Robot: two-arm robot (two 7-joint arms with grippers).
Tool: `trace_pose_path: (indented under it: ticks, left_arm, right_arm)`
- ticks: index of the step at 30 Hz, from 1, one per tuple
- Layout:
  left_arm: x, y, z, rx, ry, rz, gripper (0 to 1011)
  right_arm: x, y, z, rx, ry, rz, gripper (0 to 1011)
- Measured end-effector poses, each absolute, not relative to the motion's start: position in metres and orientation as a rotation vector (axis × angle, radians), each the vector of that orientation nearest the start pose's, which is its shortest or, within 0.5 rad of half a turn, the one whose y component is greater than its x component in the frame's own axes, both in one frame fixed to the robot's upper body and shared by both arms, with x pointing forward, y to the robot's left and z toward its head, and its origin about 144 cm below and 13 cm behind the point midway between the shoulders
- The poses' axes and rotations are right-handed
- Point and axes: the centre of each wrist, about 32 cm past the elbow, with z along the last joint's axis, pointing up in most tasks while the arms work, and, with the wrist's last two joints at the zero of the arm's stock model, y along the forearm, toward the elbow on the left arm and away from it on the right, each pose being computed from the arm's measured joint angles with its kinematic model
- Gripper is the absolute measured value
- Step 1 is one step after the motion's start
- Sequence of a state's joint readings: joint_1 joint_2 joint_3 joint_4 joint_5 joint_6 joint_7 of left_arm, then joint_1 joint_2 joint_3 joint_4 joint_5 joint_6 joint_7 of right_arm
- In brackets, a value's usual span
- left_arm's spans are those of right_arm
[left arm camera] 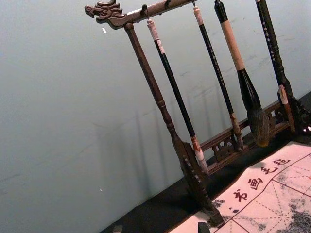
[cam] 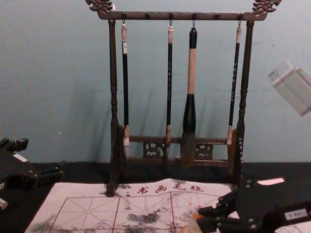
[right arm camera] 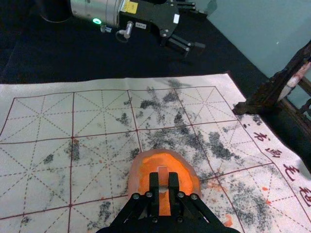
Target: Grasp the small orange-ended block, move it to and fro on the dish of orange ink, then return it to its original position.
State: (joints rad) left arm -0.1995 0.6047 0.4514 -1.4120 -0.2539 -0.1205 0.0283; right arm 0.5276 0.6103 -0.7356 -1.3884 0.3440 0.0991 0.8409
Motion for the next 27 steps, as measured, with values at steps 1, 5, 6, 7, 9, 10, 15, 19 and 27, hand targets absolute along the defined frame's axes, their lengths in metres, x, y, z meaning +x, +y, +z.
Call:
trace_pose_path:
  ticks: [1,5,6,7,9,10,15,19,27]
  left_arm:
    - [0.489,0.310,1.140,0.304,-0.285,1.248,1001]
    - [0.489,0.310,1.140,0.305,-0.285,1.248,1001]
    - [0.489,0.310,1.140,0.304,-0.285,1.248,1001]
    - [0.489,0.310,1.140,0.304,-0.285,1.248,1001]
    - [0.489,0.310,1.140,0.304,-0.285,1.248,1001]
    - [0.489,0.310,1.140,0.304,-0.285,1.248,1001]
    - [0.489,0.310,1.140,0.304,-0.285,1.248,1001]
    - [0.489,0.310,1.140,0.304,-0.285,1.248,1001]
    - [0.489,0.310,1.140,0.305,-0.285,1.248,1001]
  right_arm:
    - [0.546,-0.256,1.201,-0.469,-0.095,-0.275,84]
    - [0.545,-0.257,1.203,-0.458,-0.097,-0.288,83]
    - [0.545,-0.258,1.203,-0.455,-0.098,-0.291,84]
    - [0.545,-0.259,1.205,-0.450,-0.100,-0.297,84]
    - [0.544,-0.262,1.208,-0.441,-0.106,-0.308,84]
    - [0.543,-0.264,1.209,-0.438,-0.107,-0.312,83]
    - [0.537,-0.274,1.218,-0.423,-0.123,-0.342,84]
    - [0.532,-0.285,1.224,-0.418,-0.131,-0.372,84]
    - [0.520,-0.308,1.234,-0.415,-0.142,-0.441,84]
